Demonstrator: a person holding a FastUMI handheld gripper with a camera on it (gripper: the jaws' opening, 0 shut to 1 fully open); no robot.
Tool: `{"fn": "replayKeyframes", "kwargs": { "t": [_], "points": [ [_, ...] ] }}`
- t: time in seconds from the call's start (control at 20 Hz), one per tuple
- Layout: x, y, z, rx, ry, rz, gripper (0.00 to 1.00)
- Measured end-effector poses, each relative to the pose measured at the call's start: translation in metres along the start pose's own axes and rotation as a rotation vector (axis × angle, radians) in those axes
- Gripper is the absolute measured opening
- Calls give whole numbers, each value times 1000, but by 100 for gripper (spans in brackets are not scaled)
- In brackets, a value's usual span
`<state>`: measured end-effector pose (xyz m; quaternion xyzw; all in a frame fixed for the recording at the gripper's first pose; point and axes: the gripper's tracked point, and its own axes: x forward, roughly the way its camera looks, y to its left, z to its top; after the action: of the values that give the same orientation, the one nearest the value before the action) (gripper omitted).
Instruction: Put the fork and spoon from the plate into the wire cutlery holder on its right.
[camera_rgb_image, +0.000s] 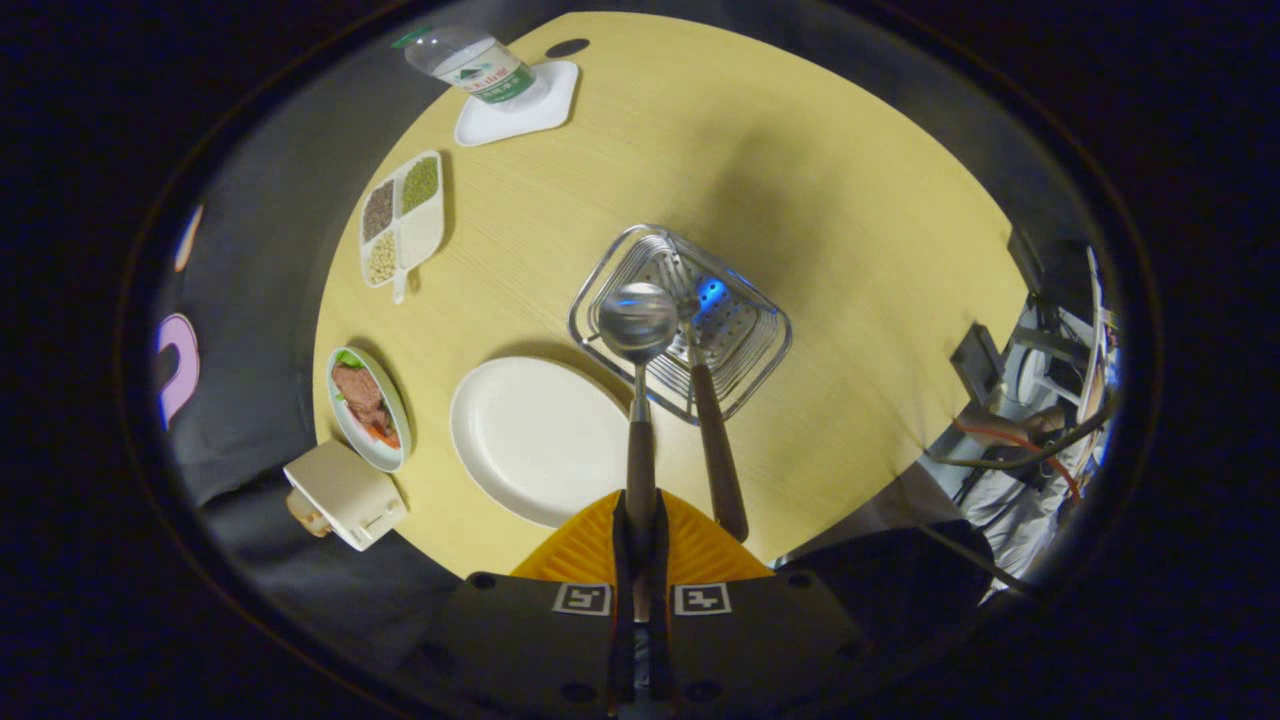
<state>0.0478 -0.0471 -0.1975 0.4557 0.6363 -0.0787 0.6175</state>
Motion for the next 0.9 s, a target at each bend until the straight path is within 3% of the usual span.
{"fn": "replayKeyframes", "kwargs": {
  "t": [0.55,0.7,0.9],
  "points": [
    [-5,3,9,63,-15,51,24],
    [-9,12,11,54,-49,81,43],
    [-15,13,2,-10,-84,44,69]
  ]
}}
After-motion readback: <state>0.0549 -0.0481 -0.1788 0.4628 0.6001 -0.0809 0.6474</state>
